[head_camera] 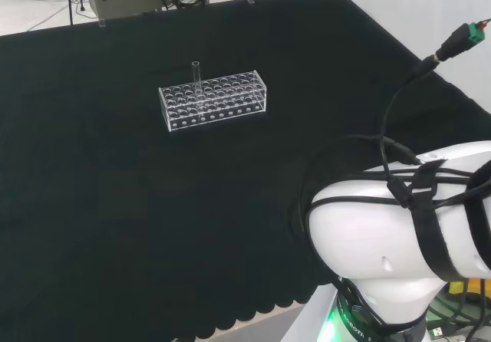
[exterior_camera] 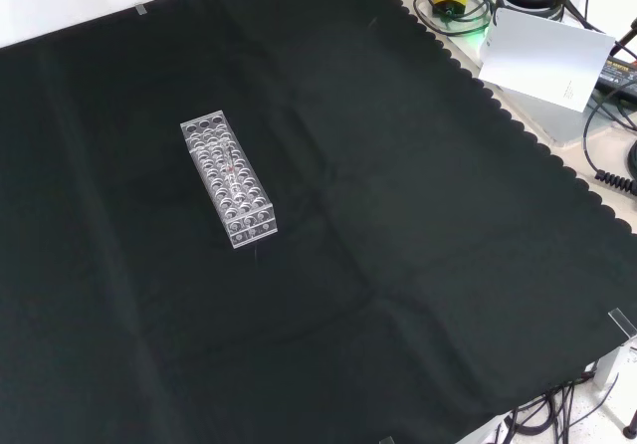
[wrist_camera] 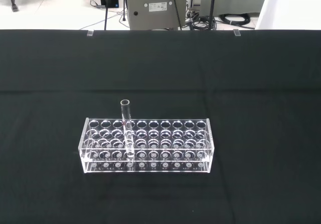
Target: Pick up the test tube.
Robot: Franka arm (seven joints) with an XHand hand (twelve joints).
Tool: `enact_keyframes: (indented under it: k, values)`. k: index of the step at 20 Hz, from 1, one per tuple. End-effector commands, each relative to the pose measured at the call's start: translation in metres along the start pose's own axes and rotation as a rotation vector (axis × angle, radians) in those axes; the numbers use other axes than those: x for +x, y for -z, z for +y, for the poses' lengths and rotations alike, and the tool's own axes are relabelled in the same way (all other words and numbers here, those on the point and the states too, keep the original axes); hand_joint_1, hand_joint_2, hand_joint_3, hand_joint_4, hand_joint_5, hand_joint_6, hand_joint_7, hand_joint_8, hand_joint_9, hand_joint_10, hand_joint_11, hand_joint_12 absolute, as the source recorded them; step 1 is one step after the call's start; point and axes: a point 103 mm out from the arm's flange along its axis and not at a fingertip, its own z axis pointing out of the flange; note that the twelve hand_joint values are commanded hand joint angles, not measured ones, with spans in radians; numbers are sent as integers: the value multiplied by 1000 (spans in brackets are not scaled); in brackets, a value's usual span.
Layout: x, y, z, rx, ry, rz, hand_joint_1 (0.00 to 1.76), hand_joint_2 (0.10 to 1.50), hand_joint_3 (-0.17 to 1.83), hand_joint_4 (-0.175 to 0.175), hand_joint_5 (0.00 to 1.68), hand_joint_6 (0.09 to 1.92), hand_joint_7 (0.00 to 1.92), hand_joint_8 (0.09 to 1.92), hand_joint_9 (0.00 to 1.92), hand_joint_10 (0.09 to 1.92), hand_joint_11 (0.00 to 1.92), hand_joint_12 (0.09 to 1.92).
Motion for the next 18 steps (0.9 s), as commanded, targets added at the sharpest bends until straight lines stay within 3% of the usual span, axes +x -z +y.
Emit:
enact_keyframes:
  k: [1,4,9,18]
  values:
    - [-1,0,0,-8,0,-8,507,747,503,-55,58,160,4,487,0,534,0,1200]
    - [-3,-1,2,-3,-1,-4,506,833,330,-55,90,87,0,498,0,537,0,1243]
    - [-6,-3,14,3,20,25,517,866,257,-56,111,87,0,530,0,583,0,1278]
    - [-1,-23,60,99,103,44,575,886,206,-75,197,87,51,789,0,910,0,1479]
